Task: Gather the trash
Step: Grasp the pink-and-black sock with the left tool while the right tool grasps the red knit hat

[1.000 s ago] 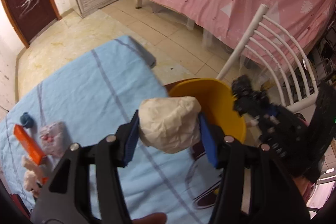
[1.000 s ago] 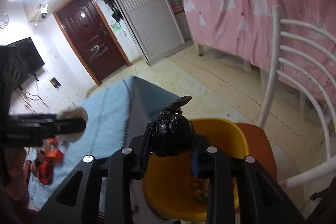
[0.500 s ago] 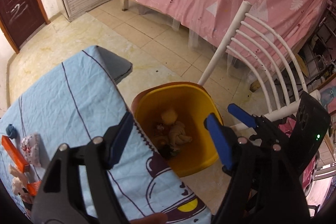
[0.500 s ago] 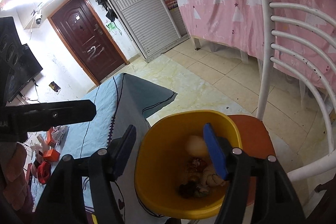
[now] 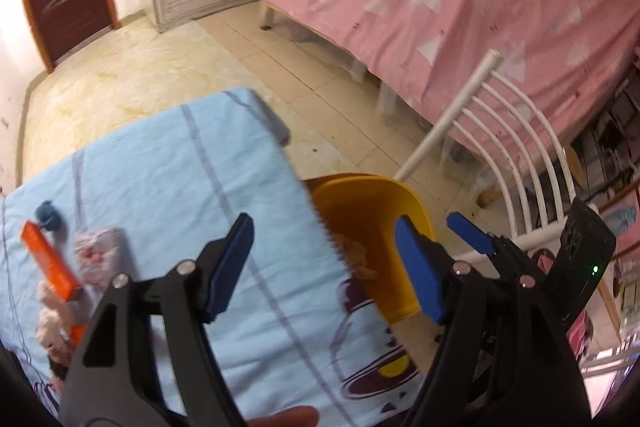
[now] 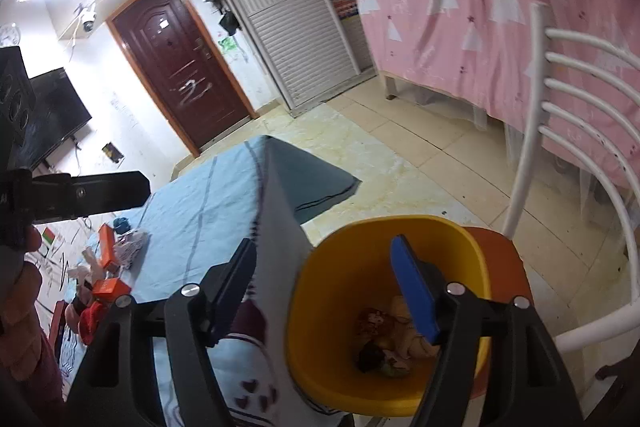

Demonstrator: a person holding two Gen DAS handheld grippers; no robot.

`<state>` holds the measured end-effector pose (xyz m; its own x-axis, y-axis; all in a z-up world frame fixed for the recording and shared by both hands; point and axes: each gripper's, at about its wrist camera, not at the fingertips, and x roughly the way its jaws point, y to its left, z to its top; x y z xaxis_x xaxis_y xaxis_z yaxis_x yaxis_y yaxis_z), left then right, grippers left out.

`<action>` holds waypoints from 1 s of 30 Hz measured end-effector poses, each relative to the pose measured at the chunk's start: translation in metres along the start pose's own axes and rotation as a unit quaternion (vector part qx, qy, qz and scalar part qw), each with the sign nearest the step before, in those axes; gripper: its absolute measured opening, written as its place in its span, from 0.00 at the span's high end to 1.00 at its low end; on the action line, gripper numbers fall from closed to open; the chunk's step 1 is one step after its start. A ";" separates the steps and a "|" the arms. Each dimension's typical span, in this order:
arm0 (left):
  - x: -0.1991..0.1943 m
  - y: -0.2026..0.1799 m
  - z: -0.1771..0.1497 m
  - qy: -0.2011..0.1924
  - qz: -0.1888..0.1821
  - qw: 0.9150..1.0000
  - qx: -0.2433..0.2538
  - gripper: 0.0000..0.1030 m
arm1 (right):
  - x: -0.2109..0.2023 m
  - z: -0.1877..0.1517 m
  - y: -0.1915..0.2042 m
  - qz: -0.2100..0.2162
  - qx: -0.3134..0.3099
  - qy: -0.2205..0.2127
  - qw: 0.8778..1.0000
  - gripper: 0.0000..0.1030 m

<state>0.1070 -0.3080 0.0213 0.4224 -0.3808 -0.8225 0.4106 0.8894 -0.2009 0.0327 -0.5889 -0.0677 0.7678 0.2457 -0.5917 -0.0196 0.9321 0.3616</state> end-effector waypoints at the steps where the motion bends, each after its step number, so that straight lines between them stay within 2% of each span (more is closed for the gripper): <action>1: -0.004 0.007 0.000 -0.001 0.001 1.000 -0.008 0.32 | 0.001 0.001 0.004 0.003 -0.003 0.001 1.000 0.36; 12: -0.059 0.076 -0.019 -0.032 0.029 0.997 -0.056 0.32 | 0.019 0.000 0.083 0.048 -0.060 0.016 0.997 0.35; 17: -0.080 0.116 -0.037 -0.037 0.050 0.996 -0.070 0.25 | 0.030 -0.005 0.119 0.066 -0.088 0.029 0.994 0.34; 23: -0.107 0.159 -0.064 -0.049 0.076 0.992 -0.085 0.25 | 0.041 -0.013 0.159 0.085 -0.120 0.046 0.988 0.34; 30: -0.118 0.203 -0.098 -0.044 0.088 0.987 -0.125 0.25 | 0.051 -0.026 0.196 0.101 -0.151 0.067 0.981 0.33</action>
<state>0.0614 -0.0572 0.0254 0.5435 -0.2249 -0.8087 0.1171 0.9743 -0.1922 0.0514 -0.3866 -0.0462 0.6377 0.4467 -0.6275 -0.3670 0.8924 0.2624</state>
